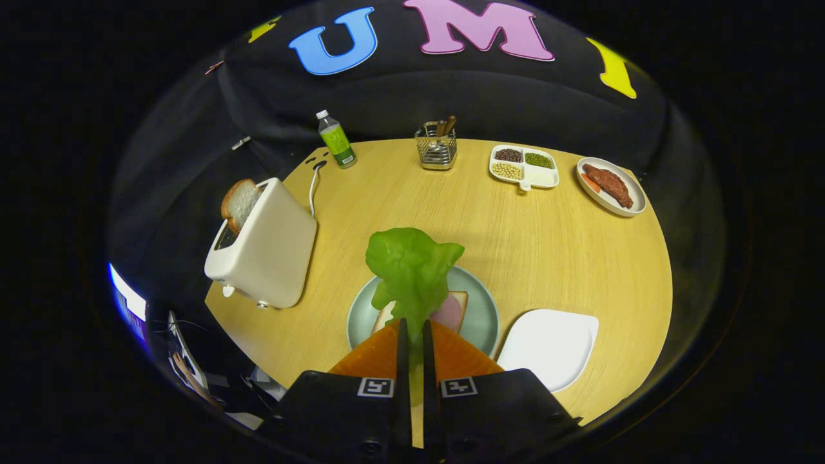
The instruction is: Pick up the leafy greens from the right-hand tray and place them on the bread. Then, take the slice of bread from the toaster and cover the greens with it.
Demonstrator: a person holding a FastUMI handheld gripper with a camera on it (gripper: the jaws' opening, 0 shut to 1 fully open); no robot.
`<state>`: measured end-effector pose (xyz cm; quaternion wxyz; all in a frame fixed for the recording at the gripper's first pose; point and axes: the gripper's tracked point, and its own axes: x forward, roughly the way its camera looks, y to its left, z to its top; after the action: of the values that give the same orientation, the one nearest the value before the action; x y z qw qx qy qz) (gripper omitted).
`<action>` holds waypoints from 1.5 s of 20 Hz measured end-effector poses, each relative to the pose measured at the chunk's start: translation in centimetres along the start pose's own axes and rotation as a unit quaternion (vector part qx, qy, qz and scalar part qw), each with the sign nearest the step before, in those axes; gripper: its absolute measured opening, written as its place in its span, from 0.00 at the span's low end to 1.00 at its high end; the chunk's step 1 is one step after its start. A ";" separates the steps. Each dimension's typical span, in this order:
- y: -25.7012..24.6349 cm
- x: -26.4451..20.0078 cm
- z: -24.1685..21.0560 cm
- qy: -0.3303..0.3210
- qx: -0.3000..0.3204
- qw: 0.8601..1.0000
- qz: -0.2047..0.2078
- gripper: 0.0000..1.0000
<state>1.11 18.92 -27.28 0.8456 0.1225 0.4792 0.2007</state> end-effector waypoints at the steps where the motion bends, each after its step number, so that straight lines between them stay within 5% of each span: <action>1: 0.4 0.5 0.0 0.002 -0.003 1.000 -0.002 0.12; 3: 0.2 1.2 0.2 0.001 -0.009 1.000 -0.016 0.12; 8: 0.0 2.4 0.3 -0.011 -0.002 0.999 -0.039 0.92; 11: 0.2 2.0 1.1 -0.032 0.006 0.999 -0.040 0.99; 20: 4.0 -3.0 5.0 -0.122 0.023 0.992 0.008 0.99; 30: 17.5 -7.4 13.0 -0.232 -0.095 0.965 0.082 0.98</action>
<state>5.04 30.90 -8.04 0.9221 0.1238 0.2372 0.2795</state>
